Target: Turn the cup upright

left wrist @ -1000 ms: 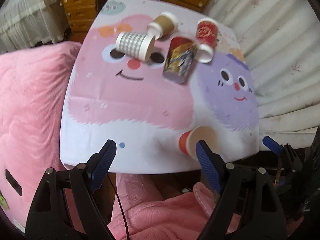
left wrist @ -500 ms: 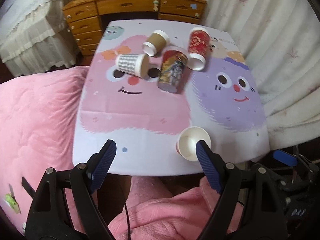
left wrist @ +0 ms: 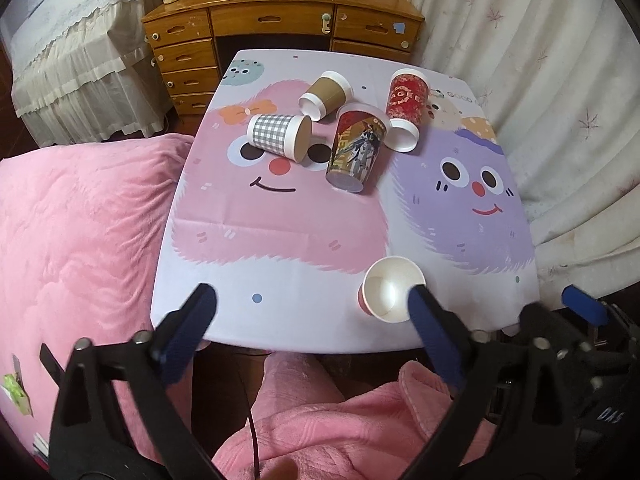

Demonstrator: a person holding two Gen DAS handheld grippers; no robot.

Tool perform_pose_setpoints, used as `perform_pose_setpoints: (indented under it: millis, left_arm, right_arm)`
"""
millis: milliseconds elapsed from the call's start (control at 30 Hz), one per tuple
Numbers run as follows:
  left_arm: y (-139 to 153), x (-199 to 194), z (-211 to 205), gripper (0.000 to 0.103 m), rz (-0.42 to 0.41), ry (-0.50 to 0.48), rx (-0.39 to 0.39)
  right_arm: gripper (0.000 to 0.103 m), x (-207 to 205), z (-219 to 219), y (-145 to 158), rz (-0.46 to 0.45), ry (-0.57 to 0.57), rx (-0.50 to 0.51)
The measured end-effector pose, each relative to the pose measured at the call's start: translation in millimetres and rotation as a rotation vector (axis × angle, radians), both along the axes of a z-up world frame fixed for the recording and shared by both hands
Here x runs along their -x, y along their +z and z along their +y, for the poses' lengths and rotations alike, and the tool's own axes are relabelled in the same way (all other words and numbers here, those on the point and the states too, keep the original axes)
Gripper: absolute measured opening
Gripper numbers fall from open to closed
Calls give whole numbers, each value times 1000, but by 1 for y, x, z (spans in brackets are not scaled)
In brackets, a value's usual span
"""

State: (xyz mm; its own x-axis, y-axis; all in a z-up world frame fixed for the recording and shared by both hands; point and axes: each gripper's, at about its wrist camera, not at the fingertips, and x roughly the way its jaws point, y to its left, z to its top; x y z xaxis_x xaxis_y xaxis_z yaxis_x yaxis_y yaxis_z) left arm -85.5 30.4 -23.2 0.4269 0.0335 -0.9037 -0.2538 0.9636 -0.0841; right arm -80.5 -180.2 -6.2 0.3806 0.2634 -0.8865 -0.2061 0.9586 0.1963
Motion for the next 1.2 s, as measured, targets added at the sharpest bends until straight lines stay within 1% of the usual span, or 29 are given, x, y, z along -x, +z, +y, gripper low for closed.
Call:
perform_pose_setpoints:
  millis: [100,300,500,767,967,1200]
  left_arm:
    - [-1,4,0,98,-2,3,7]
    - [1,11,-1,98,-16,5,5]
    - [3,13,-2,99,-22,1,-1]
    - [7,16,-4,99,-35,-12,-21]
    - [9,16,-1,100,-33,-7,-28]
    - [7,19,6,100,-29,2,-15]
  right_arm:
    - [103,5,1,2,-22,5,-1]
    - [103,12,7,2,-27,34,11]
    - [103,18,8,4,-40,19,27]
    - [103,20,4,5,-56,-4,24]
    - [103,19,7,4,-46,-2,22]
    - [103,16,13,0,-31,5,21]
